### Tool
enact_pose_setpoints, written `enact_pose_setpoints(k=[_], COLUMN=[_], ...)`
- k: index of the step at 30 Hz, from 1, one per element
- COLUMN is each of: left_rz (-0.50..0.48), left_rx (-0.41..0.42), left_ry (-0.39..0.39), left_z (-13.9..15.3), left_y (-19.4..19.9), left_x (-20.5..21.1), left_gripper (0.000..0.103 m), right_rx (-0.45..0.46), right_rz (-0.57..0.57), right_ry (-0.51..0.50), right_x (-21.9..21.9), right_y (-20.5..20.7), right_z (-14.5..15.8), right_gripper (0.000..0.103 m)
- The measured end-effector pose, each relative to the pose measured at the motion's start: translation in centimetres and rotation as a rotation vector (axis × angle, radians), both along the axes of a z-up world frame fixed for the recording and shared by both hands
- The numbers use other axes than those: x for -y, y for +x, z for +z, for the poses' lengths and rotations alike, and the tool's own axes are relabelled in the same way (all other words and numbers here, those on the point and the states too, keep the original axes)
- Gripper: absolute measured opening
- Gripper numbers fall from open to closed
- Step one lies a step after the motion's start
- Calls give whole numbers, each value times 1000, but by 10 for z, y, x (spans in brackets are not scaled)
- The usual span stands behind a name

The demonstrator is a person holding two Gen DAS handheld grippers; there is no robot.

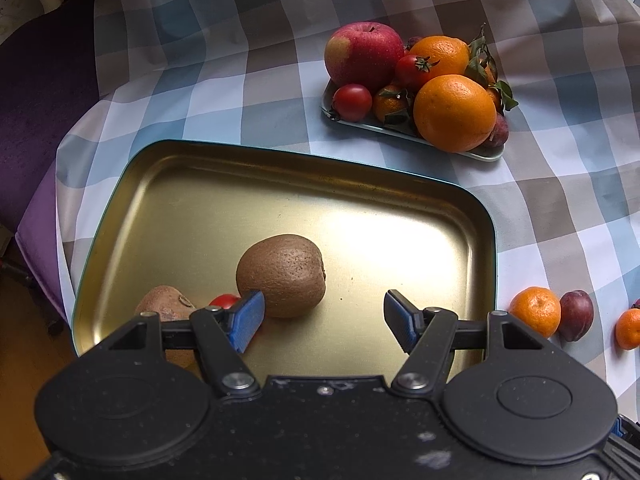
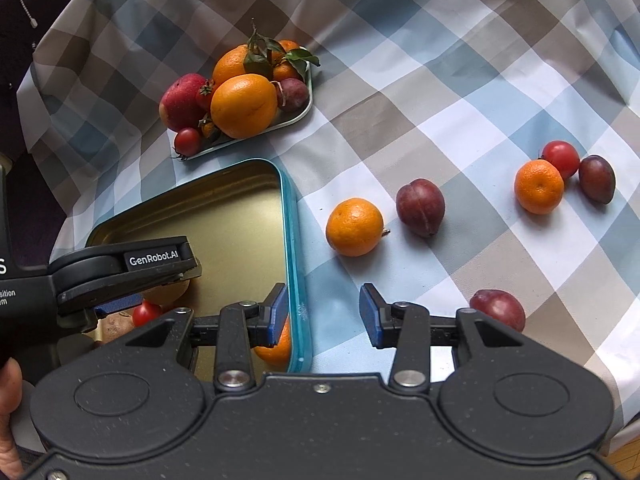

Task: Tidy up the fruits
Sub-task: 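Withdraw both open grippers from the tray toward the loose fruit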

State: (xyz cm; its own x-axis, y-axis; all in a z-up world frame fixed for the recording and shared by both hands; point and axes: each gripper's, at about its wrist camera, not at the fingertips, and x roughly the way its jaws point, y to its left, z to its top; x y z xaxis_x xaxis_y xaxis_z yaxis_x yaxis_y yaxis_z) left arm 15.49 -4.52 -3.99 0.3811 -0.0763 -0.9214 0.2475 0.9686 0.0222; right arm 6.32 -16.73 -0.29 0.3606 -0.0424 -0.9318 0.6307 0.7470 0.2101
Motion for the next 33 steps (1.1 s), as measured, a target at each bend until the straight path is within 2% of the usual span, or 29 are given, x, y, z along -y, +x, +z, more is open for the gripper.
enact_pose_setpoints(k=[23, 33], left_rz=[-101, -161], left_rx=[17, 20], left_ry=[-26, -30], left_z=[4, 1], left_y=[-23, -36], left_x=[54, 87], left_gripper=[69, 70], right_rx=[-28, -31], right_rz=[-138, -223], right_ry=[-29, -32], right_x=[48, 81], right_y=[-39, -64], right_z=[-2, -2], right_gripper=[50, 50])
